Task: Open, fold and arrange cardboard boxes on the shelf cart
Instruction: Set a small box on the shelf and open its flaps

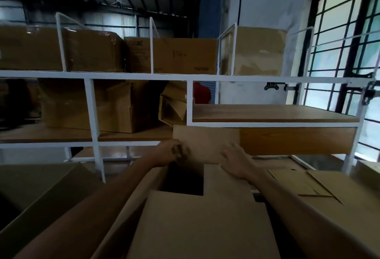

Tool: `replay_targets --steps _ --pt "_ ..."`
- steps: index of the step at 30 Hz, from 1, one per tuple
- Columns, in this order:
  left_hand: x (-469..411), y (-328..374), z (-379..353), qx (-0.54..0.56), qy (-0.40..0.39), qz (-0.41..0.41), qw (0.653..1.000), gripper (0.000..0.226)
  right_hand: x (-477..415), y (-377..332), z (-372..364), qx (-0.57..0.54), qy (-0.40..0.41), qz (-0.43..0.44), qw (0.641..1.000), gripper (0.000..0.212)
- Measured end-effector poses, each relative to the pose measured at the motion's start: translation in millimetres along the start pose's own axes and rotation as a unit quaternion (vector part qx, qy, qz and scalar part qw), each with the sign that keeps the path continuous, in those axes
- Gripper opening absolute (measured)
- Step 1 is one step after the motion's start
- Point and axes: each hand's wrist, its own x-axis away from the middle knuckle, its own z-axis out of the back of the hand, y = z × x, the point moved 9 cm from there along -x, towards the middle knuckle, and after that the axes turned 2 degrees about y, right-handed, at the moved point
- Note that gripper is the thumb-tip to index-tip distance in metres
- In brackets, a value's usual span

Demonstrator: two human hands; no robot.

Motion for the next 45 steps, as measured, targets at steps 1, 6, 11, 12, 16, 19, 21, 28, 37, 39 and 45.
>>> replay_targets --steps 1,6,11,12,16,19,21,28,37,39,45 --pt "-8.7 -5.8 -8.8 0.004 -0.014 0.003 1.000 0.035 -6.4 6.1 -4.0 -0.012 0.000 0.000 1.000 0.044" --pt "-24.6 -44.5 -64.5 -0.030 -0.125 0.032 0.991 0.017 -19.7 35.1 -47.7 -0.205 -0.065 -0.037 0.976 0.032" --pt "-37.2 -70.6 -70.3 -0.042 -0.120 0.064 0.990 0.024 -45.8 37.1 -68.4 -0.211 -0.088 -0.049 0.972 0.034" --pt "-36.1 -75.4 -64.2 -0.052 -0.123 0.075 0.988 0.023 -49.7 31.2 -70.5 -0.212 -0.094 -0.042 0.972 0.038" --pt "-21.3 -113.3 -35.9 -0.098 -0.140 0.103 0.980 0.011 -69.8 -5.5 -79.8 -0.252 -0.073 -0.015 0.965 0.033" --pt "-3.6 -144.3 -11.3 -0.100 -0.095 0.139 0.981 0.018 -86.4 -34.4 -72.8 -0.211 0.036 -0.040 0.976 0.021" --pt "6.9 -157.4 5.1 -0.095 -0.055 0.161 0.981 0.016 -88.5 -44.9 -63.3 -0.169 0.101 -0.081 0.977 0.016" --pt "37.0 -136.7 43.9 -0.046 -0.007 0.106 0.993 0.027 -63.8 -51.7 -48.9 -0.131 0.098 -0.087 0.983 0.010" --pt "75.6 -69.6 41.5 -0.003 -0.046 -0.012 0.999 0.020 60.1 -65.7 23.8 -0.503 0.070 -0.148 0.849 0.023" --pt "89.1 -39.8 38.5 0.002 -0.070 -0.054 0.996 0.025 85.2 -75.0 28.7 -0.454 0.035 -0.166 0.875 0.025" --pt "122.7 -6.3 42.7 0.079 -0.155 -0.042 0.984 0.033 137.9 -103.1 47.4 -0.347 0.073 -0.150 0.923 0.022"
